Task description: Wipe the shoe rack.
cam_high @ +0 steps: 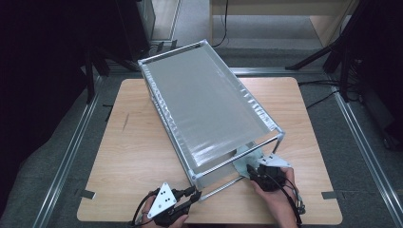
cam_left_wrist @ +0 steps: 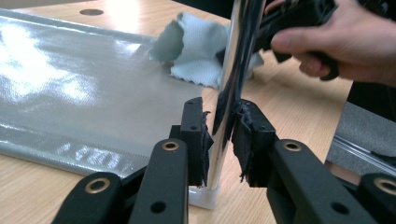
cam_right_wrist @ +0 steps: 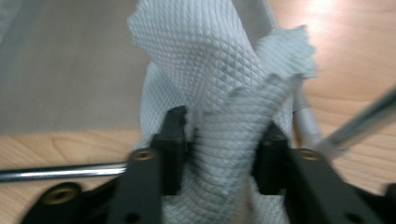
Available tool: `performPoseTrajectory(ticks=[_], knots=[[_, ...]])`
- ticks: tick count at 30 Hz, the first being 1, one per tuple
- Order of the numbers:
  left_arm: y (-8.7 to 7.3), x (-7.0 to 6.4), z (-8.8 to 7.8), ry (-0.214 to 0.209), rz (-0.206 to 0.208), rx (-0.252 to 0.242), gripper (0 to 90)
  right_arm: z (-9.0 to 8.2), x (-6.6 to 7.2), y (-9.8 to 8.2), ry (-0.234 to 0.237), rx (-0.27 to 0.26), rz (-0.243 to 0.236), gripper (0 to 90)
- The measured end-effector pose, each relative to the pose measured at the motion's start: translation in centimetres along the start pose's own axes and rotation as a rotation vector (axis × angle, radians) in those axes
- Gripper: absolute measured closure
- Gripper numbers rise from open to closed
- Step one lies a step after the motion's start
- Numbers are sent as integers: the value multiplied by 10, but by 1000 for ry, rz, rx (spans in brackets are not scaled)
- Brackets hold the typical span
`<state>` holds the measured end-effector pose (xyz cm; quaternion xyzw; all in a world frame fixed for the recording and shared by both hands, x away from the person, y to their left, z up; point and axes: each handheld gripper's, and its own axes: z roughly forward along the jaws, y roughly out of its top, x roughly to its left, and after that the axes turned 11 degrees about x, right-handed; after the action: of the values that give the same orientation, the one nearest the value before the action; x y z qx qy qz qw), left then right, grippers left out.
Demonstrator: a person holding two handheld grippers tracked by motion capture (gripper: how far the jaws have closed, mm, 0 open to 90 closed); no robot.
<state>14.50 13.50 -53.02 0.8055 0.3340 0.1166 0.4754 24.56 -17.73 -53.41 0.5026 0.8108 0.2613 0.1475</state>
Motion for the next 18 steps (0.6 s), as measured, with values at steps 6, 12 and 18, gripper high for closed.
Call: performPoseTrajectory(ticks=[6, 12, 18], knots=[[0, 2, 0, -12, 9, 9, 817, 2, -3, 6, -49, 10, -40, 822], [0, 1, 0, -11, 5, 9, 817, 9, -7, 1, -132, -20, 23, 819], [0, 1, 0, -11, 3, 9, 817, 16, 32, 0, -45, -7, -74, 817]])
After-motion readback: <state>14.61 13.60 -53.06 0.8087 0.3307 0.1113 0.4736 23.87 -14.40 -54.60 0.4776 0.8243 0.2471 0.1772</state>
